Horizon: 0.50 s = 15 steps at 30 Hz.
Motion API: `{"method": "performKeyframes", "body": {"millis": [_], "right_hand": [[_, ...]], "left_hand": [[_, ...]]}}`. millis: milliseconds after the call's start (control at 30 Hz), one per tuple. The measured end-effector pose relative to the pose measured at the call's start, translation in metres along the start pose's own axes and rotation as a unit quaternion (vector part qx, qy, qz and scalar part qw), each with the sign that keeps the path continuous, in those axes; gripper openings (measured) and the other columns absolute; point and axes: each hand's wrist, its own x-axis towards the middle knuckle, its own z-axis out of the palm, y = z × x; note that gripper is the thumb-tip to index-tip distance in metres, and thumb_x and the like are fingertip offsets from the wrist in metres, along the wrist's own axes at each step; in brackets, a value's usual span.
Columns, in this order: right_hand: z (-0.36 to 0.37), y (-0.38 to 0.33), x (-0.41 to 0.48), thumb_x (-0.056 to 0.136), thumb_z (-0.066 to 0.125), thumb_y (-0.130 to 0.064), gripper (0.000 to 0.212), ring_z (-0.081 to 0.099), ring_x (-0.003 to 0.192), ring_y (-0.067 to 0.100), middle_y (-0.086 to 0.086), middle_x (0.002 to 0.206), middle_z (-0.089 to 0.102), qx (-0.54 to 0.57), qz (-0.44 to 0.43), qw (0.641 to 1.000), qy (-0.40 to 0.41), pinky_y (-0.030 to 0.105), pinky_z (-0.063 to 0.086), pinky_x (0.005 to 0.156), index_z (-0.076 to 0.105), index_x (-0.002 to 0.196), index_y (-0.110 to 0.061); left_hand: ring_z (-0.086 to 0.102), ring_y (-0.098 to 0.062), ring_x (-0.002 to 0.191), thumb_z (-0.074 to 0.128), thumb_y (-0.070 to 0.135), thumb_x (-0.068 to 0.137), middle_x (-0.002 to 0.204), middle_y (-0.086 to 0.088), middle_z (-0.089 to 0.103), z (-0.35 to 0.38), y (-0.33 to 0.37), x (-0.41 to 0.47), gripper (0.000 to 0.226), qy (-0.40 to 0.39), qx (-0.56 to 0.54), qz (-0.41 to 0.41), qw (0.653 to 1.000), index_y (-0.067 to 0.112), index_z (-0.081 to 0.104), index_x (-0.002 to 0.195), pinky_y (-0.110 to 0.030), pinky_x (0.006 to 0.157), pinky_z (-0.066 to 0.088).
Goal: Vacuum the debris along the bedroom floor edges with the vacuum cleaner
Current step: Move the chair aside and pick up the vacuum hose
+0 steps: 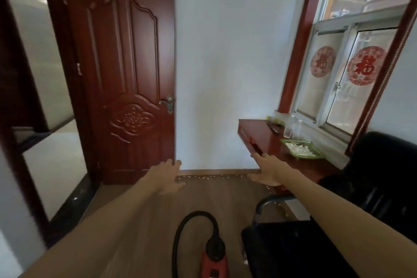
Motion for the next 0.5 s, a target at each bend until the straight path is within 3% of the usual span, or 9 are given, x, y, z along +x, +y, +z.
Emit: {"method": "performKeyframes", "body": {"millis": [167, 500], "right_hand": [[-0.004, -0.072, 0.055, 0.09, 0.05, -0.067, 0.086, 0.041, 0.134, 0.035, 0.014, 0.148, 0.039, 0.001, -0.08, 0.997, 0.008, 0.051, 0.042, 0.106, 0.017, 0.155, -0.021], [-0.006, -0.156, 0.173, 0.092, 0.051, -0.06, 0.078, 0.044, 0.131, 0.032, 0.01, 0.144, 0.044, 0.021, -0.181, 0.983, 0.021, 0.046, 0.043, 0.101, 0.021, 0.153, -0.022]], "left_hand": [[0.045, -0.033, 0.13, 0.048, 0.06, 0.092, 0.146, -0.013, 0.038, 0.005, -0.072, -0.025, 0.08, -0.015, -0.005, -0.078, 0.997, 0.016, 0.019, 0.153, -0.047, 0.105, 0.042], [0.049, -0.032, 0.125, 0.051, 0.058, 0.091, 0.142, -0.012, 0.043, -0.008, -0.16, -0.014, 0.078, -0.03, 0.006, -0.194, 0.981, 0.018, 0.021, 0.15, -0.046, 0.102, 0.046]]}}
